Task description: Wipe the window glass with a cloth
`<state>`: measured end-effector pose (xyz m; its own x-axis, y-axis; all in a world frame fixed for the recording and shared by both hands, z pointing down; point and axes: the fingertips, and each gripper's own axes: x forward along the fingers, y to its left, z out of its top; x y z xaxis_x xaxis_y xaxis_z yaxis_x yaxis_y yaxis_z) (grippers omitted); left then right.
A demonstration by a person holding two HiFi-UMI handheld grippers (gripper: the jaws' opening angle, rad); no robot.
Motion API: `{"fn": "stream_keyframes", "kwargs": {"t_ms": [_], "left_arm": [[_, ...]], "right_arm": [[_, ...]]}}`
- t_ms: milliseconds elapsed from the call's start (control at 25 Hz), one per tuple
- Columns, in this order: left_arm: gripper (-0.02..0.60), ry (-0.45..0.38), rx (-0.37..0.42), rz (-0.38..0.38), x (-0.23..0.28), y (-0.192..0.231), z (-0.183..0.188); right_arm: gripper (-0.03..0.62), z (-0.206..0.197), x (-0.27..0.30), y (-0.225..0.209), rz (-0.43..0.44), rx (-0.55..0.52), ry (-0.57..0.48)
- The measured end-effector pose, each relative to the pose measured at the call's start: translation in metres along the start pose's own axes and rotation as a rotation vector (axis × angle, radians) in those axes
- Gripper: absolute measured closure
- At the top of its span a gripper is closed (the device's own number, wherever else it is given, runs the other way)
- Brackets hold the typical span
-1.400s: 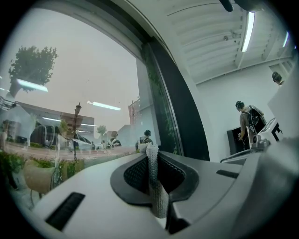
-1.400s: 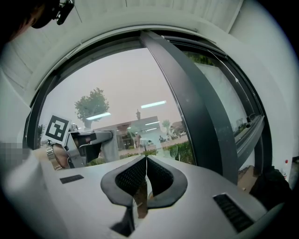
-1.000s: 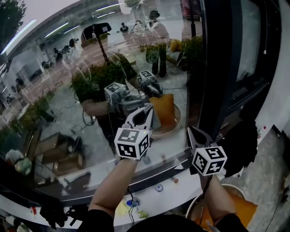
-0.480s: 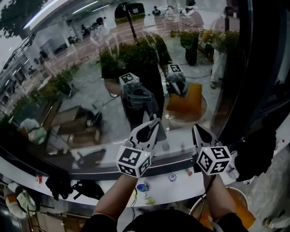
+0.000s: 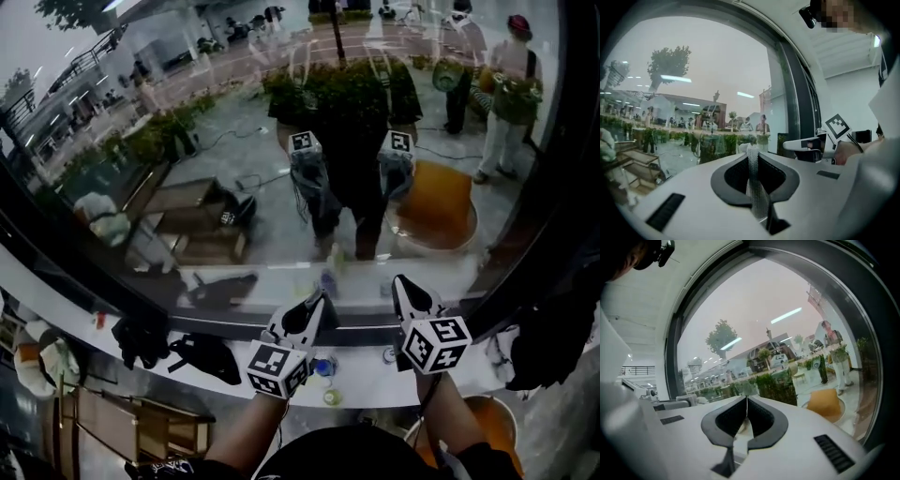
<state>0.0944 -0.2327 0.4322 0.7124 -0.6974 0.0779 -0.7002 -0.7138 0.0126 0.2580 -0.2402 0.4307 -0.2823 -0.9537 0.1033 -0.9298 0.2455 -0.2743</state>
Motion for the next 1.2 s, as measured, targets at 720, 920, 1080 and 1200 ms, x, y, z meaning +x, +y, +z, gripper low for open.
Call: {"fn": "stream_keyframes", "kwargs": {"t_ms": [720,920,1080,1200], "left_arm": [[0.551,-0.011,-0.093,0.154,-0.222,0.094,-0.045],[0.551,-0.003,-0.07,0.121,-0.26,0.092,-0.053],[0.551,-0.014,-0.07,0.073,-0.285,0.081,-0.058],[0.552,-0.008,-0.086,0.047,-0.302,0.074,-0.063]], "right_arm": [[0.565,-0.118,-0.014,0.234,0.098,-0.028,0.108],[0.565,-0.13,-0.04,0.264,0.056,-0.039,0.096],[0.565,-0.139,-0.063,0.283,0.022,-0.039,0.083],[0.565,-0.146,-0.081,0.295,-0.001,-0.041,0.077]]}}
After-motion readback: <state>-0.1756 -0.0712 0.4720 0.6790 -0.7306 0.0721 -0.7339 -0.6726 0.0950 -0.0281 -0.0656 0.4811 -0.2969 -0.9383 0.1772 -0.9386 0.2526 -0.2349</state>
